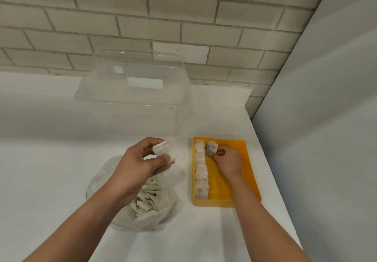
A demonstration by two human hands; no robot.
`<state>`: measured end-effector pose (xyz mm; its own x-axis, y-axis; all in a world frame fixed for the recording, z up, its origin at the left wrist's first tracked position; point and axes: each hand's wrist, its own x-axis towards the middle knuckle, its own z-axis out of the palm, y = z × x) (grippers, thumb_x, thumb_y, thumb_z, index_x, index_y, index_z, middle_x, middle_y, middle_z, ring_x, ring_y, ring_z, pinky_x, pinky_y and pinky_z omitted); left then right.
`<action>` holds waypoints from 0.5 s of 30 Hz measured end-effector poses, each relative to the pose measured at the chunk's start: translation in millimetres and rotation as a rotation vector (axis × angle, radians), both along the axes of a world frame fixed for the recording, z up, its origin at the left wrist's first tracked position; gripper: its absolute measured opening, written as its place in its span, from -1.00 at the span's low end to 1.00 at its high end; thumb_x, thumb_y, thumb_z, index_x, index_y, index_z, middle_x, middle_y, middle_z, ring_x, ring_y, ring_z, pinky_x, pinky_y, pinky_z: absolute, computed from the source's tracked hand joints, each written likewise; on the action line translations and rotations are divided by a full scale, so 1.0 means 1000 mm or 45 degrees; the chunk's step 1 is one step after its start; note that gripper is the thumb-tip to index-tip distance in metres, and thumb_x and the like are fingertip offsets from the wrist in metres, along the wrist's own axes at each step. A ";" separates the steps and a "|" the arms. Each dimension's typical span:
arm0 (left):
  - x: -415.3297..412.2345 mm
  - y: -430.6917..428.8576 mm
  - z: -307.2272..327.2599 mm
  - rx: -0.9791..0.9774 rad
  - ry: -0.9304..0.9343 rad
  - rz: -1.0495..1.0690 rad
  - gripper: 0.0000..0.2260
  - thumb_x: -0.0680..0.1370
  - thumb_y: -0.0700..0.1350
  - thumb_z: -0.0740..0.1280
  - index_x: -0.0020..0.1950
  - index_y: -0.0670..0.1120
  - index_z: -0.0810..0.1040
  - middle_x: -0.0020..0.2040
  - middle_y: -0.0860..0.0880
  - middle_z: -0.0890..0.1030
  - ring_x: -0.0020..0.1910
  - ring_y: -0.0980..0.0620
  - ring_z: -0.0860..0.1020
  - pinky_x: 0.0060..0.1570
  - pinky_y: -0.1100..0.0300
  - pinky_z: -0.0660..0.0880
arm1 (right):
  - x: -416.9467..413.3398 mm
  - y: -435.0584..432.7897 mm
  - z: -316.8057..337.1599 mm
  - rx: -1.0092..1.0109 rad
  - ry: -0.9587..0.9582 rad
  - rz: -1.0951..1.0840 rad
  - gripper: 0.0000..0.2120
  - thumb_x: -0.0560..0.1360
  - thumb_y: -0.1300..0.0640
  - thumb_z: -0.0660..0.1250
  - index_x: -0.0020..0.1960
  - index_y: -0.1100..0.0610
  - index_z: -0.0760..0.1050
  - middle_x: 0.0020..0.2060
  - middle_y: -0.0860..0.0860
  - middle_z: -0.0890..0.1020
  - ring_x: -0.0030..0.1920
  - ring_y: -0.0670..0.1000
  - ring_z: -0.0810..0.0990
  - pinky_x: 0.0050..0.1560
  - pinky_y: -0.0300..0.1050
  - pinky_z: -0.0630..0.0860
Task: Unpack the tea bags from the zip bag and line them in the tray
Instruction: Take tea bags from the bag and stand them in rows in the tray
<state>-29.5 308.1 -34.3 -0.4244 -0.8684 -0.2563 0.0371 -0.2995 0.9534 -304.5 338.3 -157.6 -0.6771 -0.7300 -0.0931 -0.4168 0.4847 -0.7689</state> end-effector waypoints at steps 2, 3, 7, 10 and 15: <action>-0.001 0.001 0.000 -0.008 -0.009 -0.023 -0.81 0.57 -0.38 0.40 0.09 -0.14 0.68 0.12 -0.22 0.68 0.03 -0.18 0.74 0.08 0.13 0.67 | 0.000 -0.001 0.002 0.019 0.006 0.007 -0.88 0.47 0.10 0.54 0.00 0.07 0.71 -0.13 -0.03 0.72 -0.04 -0.01 0.68 -0.06 -0.17 0.53; -0.001 0.001 0.000 -0.003 -0.006 -0.031 -0.81 0.59 -0.37 0.38 0.09 -0.14 0.69 0.13 -0.24 0.68 0.04 -0.18 0.74 0.08 0.13 0.67 | 0.000 0.000 0.004 0.018 -0.005 -0.001 -0.85 0.47 0.10 0.54 0.03 0.08 0.71 -0.14 -0.05 0.71 -0.03 -0.01 0.68 -0.03 -0.16 0.54; -0.002 0.000 0.002 0.031 0.020 -0.045 -0.80 0.63 -0.37 0.33 0.13 -0.15 0.69 0.18 -0.31 0.64 0.07 -0.21 0.73 0.05 0.15 0.66 | 0.009 0.012 0.027 -0.091 0.032 -0.109 -0.77 0.52 0.08 0.47 0.17 0.07 0.66 -0.11 -0.15 0.64 0.02 -0.06 0.64 -0.07 -0.27 0.48; -0.005 0.000 0.002 0.029 0.031 -0.030 -0.81 0.61 -0.35 0.37 0.15 -0.15 0.68 0.16 -0.33 0.64 0.06 -0.24 0.72 0.03 0.13 0.67 | 0.032 0.026 0.060 -0.349 -0.118 -0.133 -0.82 0.53 0.03 0.47 0.12 -0.01 0.68 -0.12 -0.18 0.69 -0.06 -0.18 0.63 -0.07 -0.29 0.55; -0.015 0.002 0.005 0.075 0.054 -0.056 -0.79 0.59 -0.34 0.41 0.21 -0.17 0.62 -0.04 -0.27 0.63 -0.09 -0.11 0.73 -0.09 0.15 0.67 | 0.074 0.052 0.109 -0.575 -0.519 0.219 -0.89 0.55 0.16 0.47 0.06 0.04 0.71 -0.11 0.00 0.74 -0.10 -0.01 0.70 0.01 -0.02 0.67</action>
